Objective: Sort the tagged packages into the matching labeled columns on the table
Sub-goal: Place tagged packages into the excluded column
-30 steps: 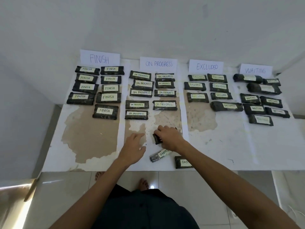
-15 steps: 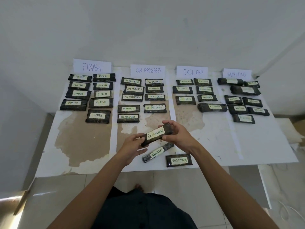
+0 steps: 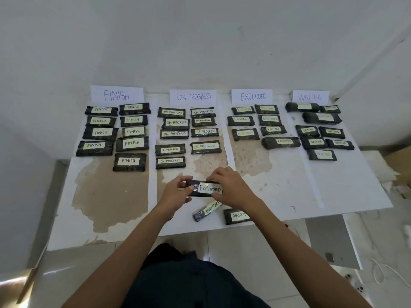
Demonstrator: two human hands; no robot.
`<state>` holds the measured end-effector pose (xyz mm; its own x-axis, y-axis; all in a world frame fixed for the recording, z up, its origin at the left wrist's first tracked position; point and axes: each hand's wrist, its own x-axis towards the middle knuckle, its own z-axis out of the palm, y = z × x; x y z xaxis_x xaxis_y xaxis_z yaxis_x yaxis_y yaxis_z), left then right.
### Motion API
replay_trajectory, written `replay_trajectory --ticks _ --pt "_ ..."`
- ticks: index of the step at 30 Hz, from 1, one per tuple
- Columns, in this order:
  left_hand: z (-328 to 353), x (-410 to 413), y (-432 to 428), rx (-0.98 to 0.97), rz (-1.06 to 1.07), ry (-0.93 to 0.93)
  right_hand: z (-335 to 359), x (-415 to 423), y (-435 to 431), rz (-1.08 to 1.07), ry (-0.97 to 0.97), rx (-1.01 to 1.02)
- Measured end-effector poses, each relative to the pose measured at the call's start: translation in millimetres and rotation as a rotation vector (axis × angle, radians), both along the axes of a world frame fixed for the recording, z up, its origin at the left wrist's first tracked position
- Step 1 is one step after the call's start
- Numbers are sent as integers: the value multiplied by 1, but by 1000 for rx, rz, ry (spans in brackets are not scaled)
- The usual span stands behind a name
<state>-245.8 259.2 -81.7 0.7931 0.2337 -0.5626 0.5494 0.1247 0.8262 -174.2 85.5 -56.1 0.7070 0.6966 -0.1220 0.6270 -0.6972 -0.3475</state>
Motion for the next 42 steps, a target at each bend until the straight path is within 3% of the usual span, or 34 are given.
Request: replay_trajectory --ticks 8,15,25,33,42 --pt "1 36 -5 -39 -72 2 6 19 0 38 -57 -216" --pt "0 84 -33 6 -93 -6 0 62 -25 -47 -106 -233" --pt "-35 156 -86 564 -371 -98 -30 176 -82 -137 -32 -297" --pt "-74 180 -121 968 -505 -7 -72 233 -91 -6 34 -312" --pt "-96 181 -134 1126 -504 38 -94 252 -99 92 64 -265"
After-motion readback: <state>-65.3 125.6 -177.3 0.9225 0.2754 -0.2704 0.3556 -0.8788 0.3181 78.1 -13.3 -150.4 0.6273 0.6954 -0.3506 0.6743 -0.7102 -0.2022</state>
